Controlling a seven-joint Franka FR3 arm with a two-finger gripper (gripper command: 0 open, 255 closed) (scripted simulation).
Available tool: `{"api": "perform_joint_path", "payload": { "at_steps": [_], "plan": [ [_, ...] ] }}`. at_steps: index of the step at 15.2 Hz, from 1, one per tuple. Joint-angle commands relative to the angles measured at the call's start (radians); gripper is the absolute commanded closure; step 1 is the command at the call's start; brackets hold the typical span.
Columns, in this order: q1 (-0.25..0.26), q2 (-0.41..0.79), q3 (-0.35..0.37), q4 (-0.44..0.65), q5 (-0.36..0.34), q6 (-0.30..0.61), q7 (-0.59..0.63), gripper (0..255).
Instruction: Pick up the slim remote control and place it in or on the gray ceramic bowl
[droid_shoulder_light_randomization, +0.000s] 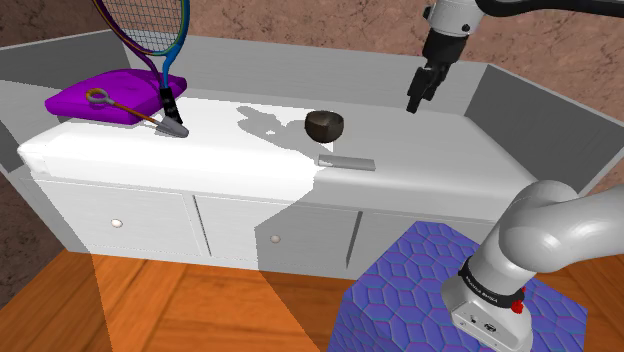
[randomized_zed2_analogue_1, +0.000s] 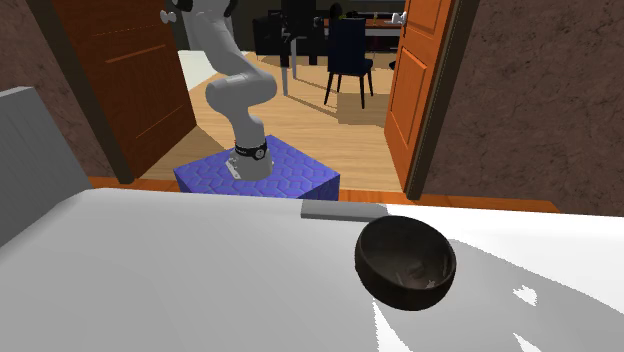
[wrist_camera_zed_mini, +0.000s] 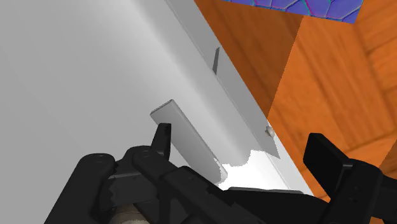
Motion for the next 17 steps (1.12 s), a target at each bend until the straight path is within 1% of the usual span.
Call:
{"api": "perform_joint_path", "payload": {
  "at_steps": [1,5,9,13,17],
  "plan": [
    [0.0,0.0,0.0,0.0,0.0,0.0,0.0,0],
    [0.015,0.089,-0.052,-0.042,-0.013,0.119,-0.089,0],
    [0.031,0.2,-0.1,-0.061,-0.019,0.235,-0.178,0],
    [0.049,0.328,-0.144,-0.058,-0.015,0.345,-0.271,0],
    [0.067,0.47,-0.181,-0.032,0.004,0.444,-0.367,0]
  ]
}}
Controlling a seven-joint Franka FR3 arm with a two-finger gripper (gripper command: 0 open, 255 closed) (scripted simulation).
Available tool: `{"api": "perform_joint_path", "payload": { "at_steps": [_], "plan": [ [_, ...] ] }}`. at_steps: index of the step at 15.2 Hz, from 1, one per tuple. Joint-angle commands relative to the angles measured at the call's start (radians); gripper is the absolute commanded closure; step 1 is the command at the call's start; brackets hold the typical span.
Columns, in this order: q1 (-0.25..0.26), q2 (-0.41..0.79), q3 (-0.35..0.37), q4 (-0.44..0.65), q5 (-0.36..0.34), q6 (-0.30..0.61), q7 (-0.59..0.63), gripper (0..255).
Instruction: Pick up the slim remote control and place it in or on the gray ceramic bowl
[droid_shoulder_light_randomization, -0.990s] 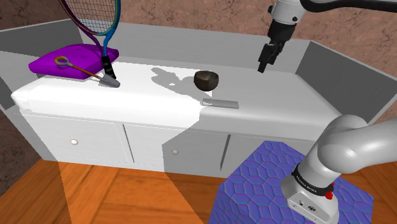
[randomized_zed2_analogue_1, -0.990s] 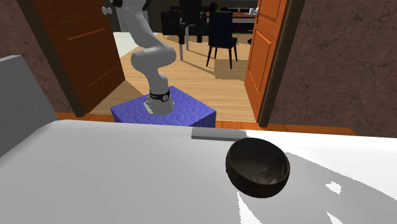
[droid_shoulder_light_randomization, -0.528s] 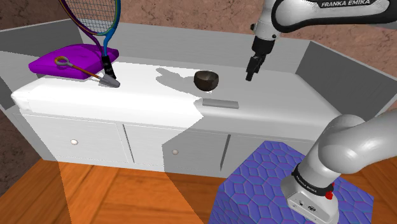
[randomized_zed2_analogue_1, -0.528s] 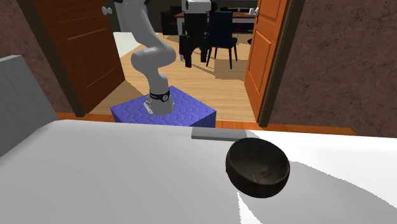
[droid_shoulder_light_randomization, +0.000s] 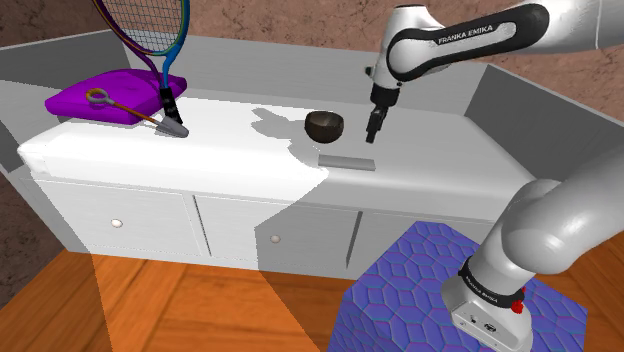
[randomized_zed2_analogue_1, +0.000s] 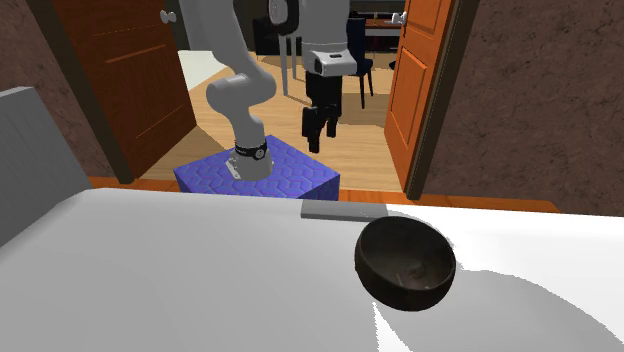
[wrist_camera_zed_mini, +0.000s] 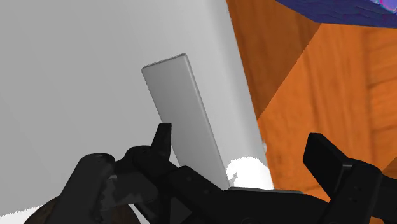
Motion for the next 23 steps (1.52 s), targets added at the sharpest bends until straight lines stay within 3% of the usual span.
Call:
{"api": "perform_joint_path", "payload": {
  "at_steps": [1,10,17,23],
  "plan": [
    [0.01,0.08,-0.018,0.023,0.013,0.049,-0.053,0],
    [0.032,0.418,-0.048,0.16,0.11,0.201,-0.28,0],
    [0.03,0.472,-0.046,0.123,0.127,0.291,-0.291,0],
    [0.03,0.477,-0.045,0.12,0.128,0.298,-0.292,0]
  ]
}}
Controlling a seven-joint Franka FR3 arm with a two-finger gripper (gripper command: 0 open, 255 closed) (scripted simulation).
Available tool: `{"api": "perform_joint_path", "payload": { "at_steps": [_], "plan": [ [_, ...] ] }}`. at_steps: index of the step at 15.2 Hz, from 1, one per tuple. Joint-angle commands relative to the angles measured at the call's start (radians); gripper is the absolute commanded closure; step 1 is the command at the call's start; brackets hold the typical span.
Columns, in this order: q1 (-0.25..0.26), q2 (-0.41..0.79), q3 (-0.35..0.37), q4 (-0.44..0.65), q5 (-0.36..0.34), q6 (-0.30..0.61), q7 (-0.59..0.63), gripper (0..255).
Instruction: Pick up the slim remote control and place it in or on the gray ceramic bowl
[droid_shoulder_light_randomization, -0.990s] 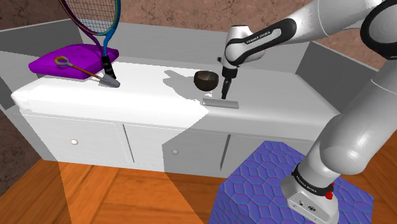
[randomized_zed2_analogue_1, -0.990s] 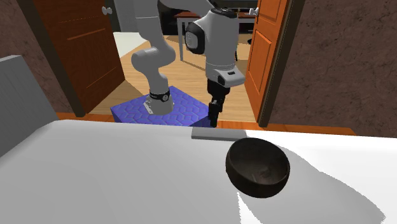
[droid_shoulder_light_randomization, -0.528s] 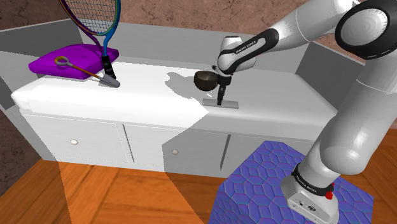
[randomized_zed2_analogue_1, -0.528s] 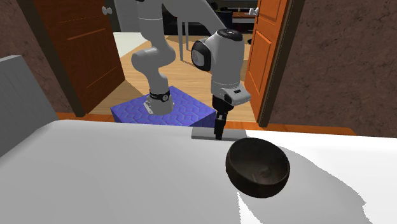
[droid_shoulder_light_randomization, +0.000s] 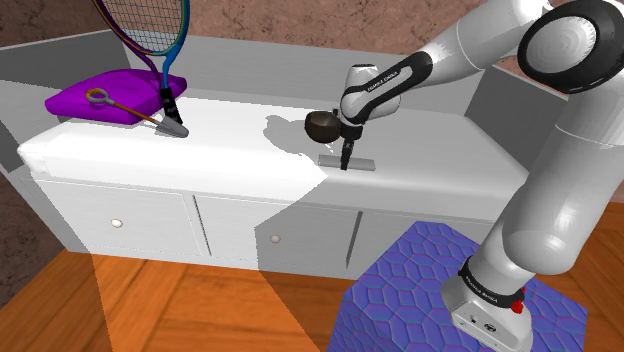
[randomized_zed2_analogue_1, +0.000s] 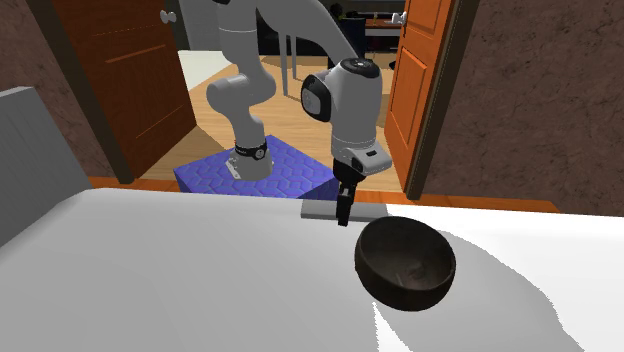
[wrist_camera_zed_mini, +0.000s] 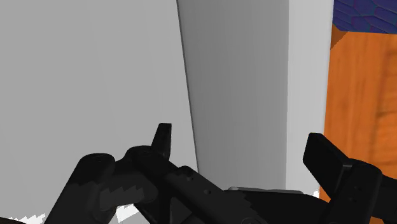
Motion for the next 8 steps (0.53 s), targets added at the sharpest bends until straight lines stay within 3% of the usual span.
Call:
{"api": "perform_joint_path", "payload": {
  "at_steps": [1,2,3,8],
  "plan": [
    [0.0,0.0,0.0,0.0,0.0,0.0,0.0,0],
    [0.0,0.0,0.0,0.0,0.0,0.0,0.0,0],
    [0.0,0.0,0.0,0.0,0.0,0.0,0.0,255],
    [0.0,0.0,0.0,-0.001,0.0,0.001,0.0,255]
  ]
}}
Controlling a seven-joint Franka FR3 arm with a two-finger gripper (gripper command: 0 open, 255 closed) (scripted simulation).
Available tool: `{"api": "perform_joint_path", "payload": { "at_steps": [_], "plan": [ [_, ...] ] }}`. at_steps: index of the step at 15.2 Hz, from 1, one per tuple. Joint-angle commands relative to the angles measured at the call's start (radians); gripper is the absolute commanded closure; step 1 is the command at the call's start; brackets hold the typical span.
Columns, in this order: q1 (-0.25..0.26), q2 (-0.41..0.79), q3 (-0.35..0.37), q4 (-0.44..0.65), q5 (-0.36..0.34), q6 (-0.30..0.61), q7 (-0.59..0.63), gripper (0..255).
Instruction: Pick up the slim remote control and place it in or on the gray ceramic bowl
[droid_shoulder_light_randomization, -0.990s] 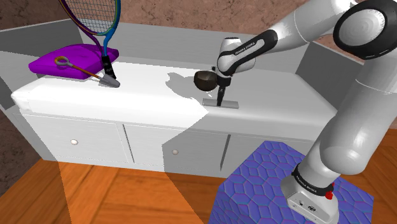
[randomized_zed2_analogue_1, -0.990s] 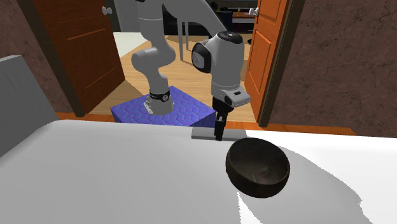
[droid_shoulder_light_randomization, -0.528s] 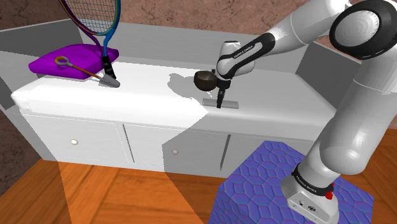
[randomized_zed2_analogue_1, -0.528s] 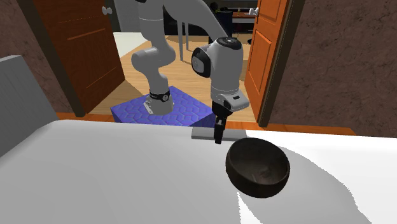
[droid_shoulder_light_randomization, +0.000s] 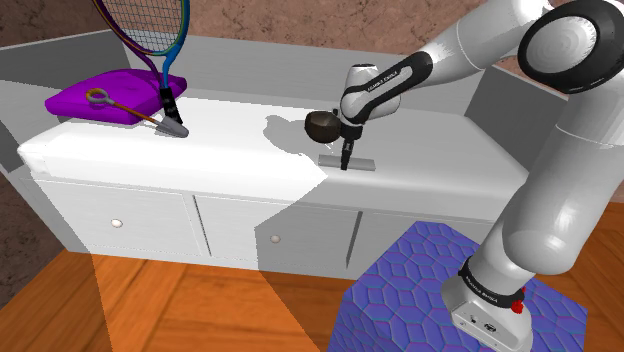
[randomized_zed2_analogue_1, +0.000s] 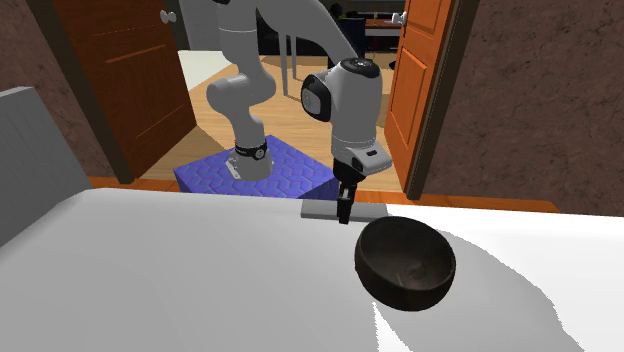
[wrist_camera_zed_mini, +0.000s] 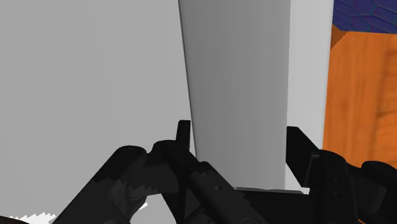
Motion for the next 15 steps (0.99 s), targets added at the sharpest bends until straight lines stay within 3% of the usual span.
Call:
{"api": "perform_joint_path", "payload": {
  "at_steps": [1,4,15],
  "plan": [
    [0.0,0.001,0.0,0.0,0.0,0.0,0.0,255],
    [0.0,0.001,0.0,0.0,0.0,0.0,0.0,255],
    [0.002,-0.083,-0.002,0.059,-0.025,-0.142,0.019,255]
  ]
}}
